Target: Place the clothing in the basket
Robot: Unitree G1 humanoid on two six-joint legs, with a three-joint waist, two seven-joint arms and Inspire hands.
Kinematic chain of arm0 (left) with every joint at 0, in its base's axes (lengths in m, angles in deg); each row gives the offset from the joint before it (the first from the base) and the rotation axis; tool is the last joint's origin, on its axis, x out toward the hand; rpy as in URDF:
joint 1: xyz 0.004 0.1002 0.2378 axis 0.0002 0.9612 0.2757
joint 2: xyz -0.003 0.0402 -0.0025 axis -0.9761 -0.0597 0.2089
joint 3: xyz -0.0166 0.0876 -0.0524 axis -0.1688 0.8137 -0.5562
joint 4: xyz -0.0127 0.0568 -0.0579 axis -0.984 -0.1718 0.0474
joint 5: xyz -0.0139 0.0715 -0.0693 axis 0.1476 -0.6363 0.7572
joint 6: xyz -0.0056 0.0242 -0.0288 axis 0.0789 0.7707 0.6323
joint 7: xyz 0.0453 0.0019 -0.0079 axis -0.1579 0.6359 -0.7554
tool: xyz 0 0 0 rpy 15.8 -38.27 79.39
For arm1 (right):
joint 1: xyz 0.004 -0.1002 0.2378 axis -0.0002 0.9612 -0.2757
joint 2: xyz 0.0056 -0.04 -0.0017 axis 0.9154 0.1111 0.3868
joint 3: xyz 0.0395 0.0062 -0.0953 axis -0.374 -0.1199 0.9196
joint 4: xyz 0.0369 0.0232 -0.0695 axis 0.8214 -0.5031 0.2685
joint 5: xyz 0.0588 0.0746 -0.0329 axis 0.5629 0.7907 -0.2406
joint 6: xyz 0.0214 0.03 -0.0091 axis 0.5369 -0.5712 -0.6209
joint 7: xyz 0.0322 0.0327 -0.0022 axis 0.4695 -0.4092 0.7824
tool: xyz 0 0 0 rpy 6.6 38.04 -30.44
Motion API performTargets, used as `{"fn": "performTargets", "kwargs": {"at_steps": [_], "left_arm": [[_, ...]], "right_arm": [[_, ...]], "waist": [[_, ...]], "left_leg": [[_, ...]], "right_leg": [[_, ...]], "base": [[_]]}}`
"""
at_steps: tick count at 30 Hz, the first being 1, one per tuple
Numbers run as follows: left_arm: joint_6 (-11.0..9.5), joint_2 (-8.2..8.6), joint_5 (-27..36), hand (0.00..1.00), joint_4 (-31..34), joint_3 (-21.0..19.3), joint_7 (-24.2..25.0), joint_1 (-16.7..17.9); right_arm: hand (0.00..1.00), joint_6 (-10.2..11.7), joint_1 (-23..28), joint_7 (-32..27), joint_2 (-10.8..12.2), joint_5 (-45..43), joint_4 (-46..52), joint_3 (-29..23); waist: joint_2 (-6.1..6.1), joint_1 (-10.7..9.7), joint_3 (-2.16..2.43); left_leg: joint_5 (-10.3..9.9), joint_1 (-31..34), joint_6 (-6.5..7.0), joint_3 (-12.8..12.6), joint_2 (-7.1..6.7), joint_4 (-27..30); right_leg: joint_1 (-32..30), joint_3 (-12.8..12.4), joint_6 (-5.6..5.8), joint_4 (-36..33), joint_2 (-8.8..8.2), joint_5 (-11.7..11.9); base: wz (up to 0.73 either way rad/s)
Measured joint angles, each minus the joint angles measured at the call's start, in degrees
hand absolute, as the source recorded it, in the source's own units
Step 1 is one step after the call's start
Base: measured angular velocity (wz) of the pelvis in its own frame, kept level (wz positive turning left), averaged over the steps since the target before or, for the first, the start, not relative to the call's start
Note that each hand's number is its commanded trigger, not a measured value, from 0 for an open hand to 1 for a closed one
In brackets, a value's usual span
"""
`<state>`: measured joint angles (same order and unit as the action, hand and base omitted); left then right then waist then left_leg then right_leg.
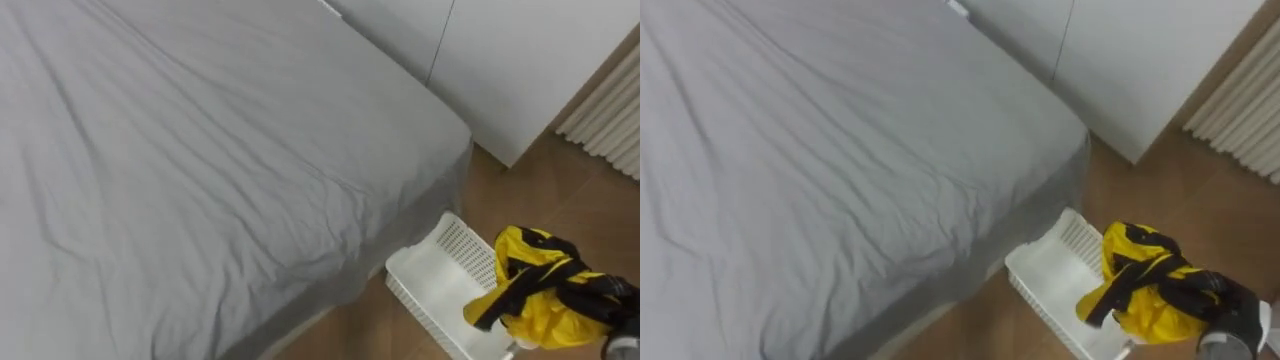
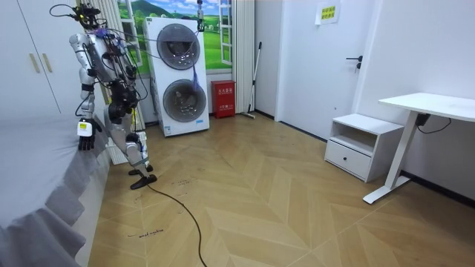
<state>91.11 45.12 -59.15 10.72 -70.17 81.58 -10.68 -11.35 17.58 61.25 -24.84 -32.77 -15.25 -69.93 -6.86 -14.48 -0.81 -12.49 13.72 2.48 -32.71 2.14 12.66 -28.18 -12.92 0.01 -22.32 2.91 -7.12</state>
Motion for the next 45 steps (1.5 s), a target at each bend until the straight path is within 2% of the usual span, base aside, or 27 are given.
{"fn": "performTargets", "kwargs": {"at_steps": [4,8,9,10,11,13,16,21,32,39,45], "left_arm": [[-1.9,-0.2,2.7,0.0,-1.5,2.5,0.0,-2.3],[-3.3,-0.23,3.8,0.0,-1.8,5.5,0.0,-3.4],[-3.6,-0.24,4.4,0.0,-1.8,6.4,0.0,-4.0],[-4.1,-0.28,4.8,0.0,-1.4,7.3,0.1,-4.2],[-4.4,-0.28,4.8,0.0,-1.2,7.5,0.1,-4.1],[-4.5,-0.52,4.8,0.0,-0.2,8.3,0.3,-4.3],[-4.6,-0.71,4.8,0.0,-0.2,9.5,0.3,-4.5],[-4.5,-0.98,4.8,0.0,0.7,10.7,0.3,-4.5],[-4.9,-1.45,4.8,0.0,2.3,10.8,0.3,-4.5],[-5.5,-1.96,4.8,0.0,2.1,10.8,1.3,-4.5],[-5.5,-1.98,4.8,0.0,2.0,10.8,1.3,-4.5]], "right_arm": [[1.0,2.5,-3.0,-2.0,-1.3,2.1,-3.2,4.2],[1.0,3.4,-5.4,-2.4,-1.7,2.6,-8.5,7.0],[0.67,3.4,-5.9,-2.4,-2.1,3.5,-9.7,7.7],[0.05,3.4,-6.5,-2.3,-2.4,4.3,-11.1,8.2],[0.0,3.4,-6.7,-2.3,-2.6,4.7,-11.7,8.5],[0.0,3.4,-7.7,-2.1,-3.0,6.8,-13.6,8.9],[0.0,3.4,-9.6,-1.9,-3.2,8.7,-16.4,8.9],[0.0,3.4,-9.6,-1.4,-3.3,9.4,-17.4,8.9],[0.0,3.5,-9.5,-1.5,-3.5,13.0,-17.9,8.7],[0.0,4.7,-9.6,-1.6,-3.5,13.6,-17.8,8.7],[0.0,4.7,-9.7,-2.2,-3.6,13.6,-17.1,8.7]], "waist": [[-0.34,1.1,-0.07],[-0.46,2.8,-0.06],[-0.62,3.5,-0.03],[-0.65,4.2,-0.03],[-0.69,4.4,-0.01],[-0.65,5.4,-0.04],[-0.59,5.4,-0.09],[-0.3,5.6,-0.29],[-0.12,5.4,-0.4],[-0.09,5.4,-0.42],[-0.54,5.8,-0.41]], "left_leg": [[0.8,3.2,0.4,0.1,-0.7,0.1],[1.0,5.0,0.43,0.5,-0.57,0.1],[1.2,6.0,0.51,0.9,-0.67,0.1],[1.2,6.9,0.56,1.2,-0.79,0.1],[1.3,7.3,0.57,1.5,-0.83,0.1],[1.5,8.9,0.65,2.0,-0.9,0.1],[1.8,9.7,0.71,3.2,-0.96,0.1],[1.9,10.0,0.66,5.0,-1.08,0.2],[1.9,10.8,0.66,5.8,-0.98,0.5],[1.9,10.8,0.66,5.8,-1.03,0.6],[1.9,10.7,0.66,5.5,-1.03,0.7]], "right_leg": [[-3.9,-0.2,0.06,-1.6,-0.37,0.0],[-5.5,0.1,-0.02,-1.7,-0.57,0.1],[-6.4,0.4,-0.01,-1.7,-0.79,0.1],[-7.2,0.6,0.01,-1.9,-0.85,0.1],[-7.6,0.7,0.03,-2.2,-0.92,0.1],[-9.0,1.5,-0.03,-2.4,-1.64,0.0],[-9.3,3.2,-0.27,-2.3,-2.27,-0.4],[-8.9,5.1,-0.44,-2.1,-2.95,-1.0],[-8.8,6.0,-0.46,-1.5,-3.2,-1.1],[-8.8,6.1,-0.43,-1.3,-3.3,-1.1],[-8.9,5.8,-0.42,-1.4,-3.26,-1.1]], "base": [[0.04],[0.05],[0.16],[0.17],[0.17],[0.19],[0.26],[0.21],[0.03],[0.0],[-0.01]]}}
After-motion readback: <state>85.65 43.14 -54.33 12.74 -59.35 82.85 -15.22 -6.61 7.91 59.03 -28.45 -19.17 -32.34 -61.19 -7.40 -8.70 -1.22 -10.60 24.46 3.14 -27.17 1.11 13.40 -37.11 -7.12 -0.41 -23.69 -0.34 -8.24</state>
